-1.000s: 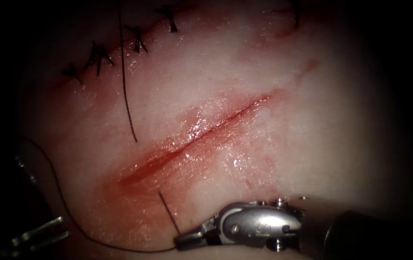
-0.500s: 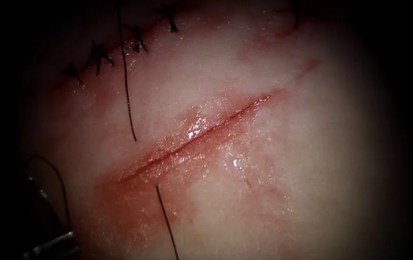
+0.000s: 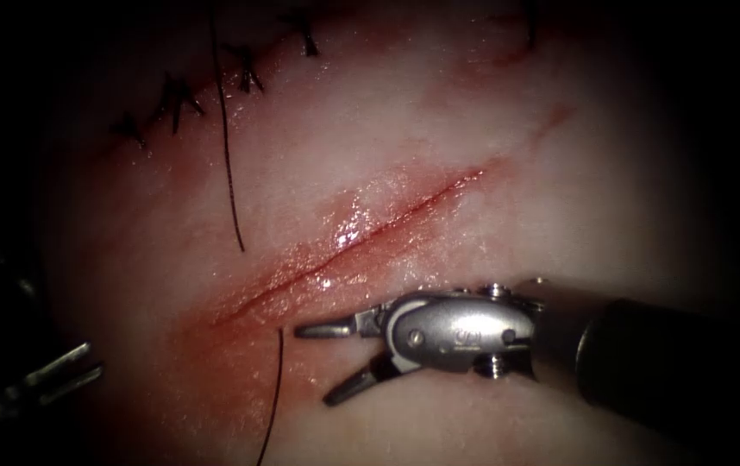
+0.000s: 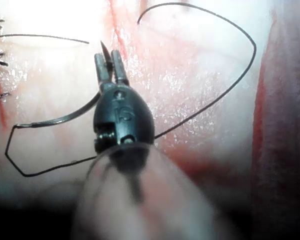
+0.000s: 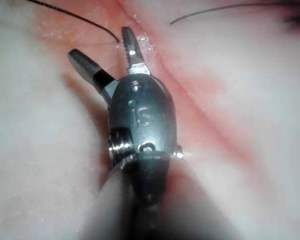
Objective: Wound Closure
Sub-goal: Repeatedly pull thread through wound with right grasper until short tail remains
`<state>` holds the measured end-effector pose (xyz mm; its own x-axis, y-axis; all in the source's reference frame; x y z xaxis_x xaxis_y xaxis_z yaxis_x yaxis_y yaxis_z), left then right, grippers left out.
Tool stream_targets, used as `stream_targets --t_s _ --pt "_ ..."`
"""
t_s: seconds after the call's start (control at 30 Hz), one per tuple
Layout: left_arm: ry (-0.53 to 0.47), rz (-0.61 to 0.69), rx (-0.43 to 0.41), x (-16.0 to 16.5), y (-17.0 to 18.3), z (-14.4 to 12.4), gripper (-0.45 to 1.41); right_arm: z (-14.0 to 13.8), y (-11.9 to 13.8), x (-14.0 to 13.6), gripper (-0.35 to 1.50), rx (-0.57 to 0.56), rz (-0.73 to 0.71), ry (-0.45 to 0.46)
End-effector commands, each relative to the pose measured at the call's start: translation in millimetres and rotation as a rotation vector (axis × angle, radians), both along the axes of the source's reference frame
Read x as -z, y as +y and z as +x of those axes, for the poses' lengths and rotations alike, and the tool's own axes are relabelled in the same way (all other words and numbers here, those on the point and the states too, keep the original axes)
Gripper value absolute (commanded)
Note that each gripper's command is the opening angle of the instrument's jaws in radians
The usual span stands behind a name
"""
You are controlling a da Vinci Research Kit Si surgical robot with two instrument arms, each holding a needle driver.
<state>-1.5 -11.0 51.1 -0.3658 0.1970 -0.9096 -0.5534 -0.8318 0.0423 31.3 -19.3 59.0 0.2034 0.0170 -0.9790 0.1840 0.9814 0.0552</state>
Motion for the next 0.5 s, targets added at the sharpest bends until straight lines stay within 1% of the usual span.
stream_targets --t_s 0.03,0.13,0.2,0.3,0.33,0.37,0.43,0.47,0.5 --pt "0.0 -0.002 0.0 -0.6 0.3 -0.4 -0.45 1.3 0.5 -1.6 1.25 0.003 -0.005 0.004" --pt "0.001 -0.002 0.001 -0.4 0.2 -0.4 -0.45 2.9 0.7 -3.0 1.21 0.019 -0.007 0.006" --pt "0.002 -0.002 0.001 -0.4 0.2 -0.4 -0.45 3.5 0.7 -3.2 1.2 0.021 -0.007 0.009" --pt "0.003 -0.003 0.002 -0.4 0.1 -0.5 -0.45 4.7 0.4 -3.3 1.1 0.04 -0.007 0.018" --pt "0.003 -0.003 0.003 -0.4 0.1 -0.6 -0.45 4.9 0.4 -3.3 1.03 0.043 -0.007 0.021" --pt "0.006 -0.003 0.005 -0.4 0.0 -0.6 -0.45 5.0 0.4 -3.3 0.89 0.048 -0.008 0.026" --pt "0.007 -0.004 0.006 -0.4 0.0 -0.7 -0.45 4.8 0.1 -3.4 -0.15 0.094 0.0 0.045" --pt "0.007 -0.004 0.006 -0.4 -0.1 -0.7 -0.45 4.7 0.1 -3.5 -0.35 0.102 0.039 -0.014" --pt "0.006 -0.005 0.005 -0.4 -0.1 -0.7 -0.45 4.4 0.0 -3.4 -0.35 0.1 0.041 -0.029"
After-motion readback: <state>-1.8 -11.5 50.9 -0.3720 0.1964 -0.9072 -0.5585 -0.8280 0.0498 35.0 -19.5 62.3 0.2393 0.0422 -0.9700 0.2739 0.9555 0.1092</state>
